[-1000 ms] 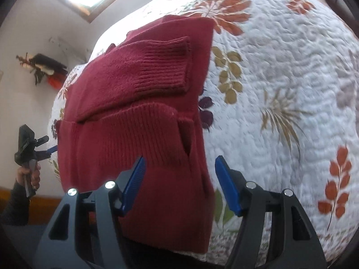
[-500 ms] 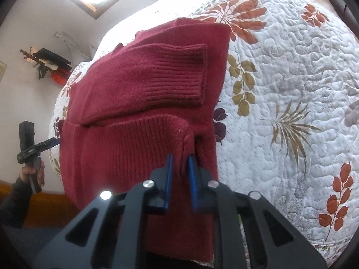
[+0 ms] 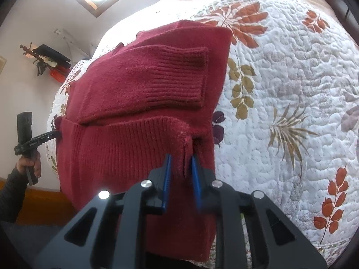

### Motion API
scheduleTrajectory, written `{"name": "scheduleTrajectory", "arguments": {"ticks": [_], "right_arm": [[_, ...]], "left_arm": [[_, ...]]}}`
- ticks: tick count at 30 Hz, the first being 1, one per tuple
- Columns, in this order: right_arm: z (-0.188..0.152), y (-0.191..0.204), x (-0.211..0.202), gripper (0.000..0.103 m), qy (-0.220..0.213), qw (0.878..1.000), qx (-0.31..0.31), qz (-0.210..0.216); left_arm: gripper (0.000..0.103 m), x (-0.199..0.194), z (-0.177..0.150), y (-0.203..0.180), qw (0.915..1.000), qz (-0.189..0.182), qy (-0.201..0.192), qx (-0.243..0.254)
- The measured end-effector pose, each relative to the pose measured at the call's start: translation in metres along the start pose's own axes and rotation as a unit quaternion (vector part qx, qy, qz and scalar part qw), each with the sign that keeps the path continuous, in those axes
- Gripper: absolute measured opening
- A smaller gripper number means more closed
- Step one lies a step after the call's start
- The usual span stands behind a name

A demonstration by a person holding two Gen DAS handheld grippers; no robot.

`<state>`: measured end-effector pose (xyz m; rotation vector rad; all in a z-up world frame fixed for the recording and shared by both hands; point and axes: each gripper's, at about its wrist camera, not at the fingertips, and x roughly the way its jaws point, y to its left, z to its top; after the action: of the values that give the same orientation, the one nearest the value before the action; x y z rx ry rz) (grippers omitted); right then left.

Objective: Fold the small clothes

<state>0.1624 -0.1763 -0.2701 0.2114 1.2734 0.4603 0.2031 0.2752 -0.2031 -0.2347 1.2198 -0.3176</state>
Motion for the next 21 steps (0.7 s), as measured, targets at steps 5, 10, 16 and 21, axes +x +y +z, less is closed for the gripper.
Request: {"name": "scheduleTrajectory", "arguments": {"ticks": [5,10,16,21], "right_arm": [[0.006,0.003,0.007,0.023,0.009,1.000,-0.013,-0.007],[0.006,0.006,0.011,0.030,0.013,1.000,-0.021,-0.018],[0.004,0.007,0.007,0.006,0.006,1.000,-0.021,-0.016],[0.005,0.003,0.011,0.014,0.015,1.000,-0.011,-0.004]], "left_arm": [[0.063,0.002,0.004,-0.007,0.9999,-0.003,-0.005,0.014],[0.042,-0.007,0.002,0.003,0.9998,-0.003,-0.018,0.004],[0.033,-0.016,-0.004,0.007,0.9994,-0.020,-0.029,0.001],[0.040,-0.011,-0.003,0.008,0.9994,-0.023,-0.024,-0.002]]}}
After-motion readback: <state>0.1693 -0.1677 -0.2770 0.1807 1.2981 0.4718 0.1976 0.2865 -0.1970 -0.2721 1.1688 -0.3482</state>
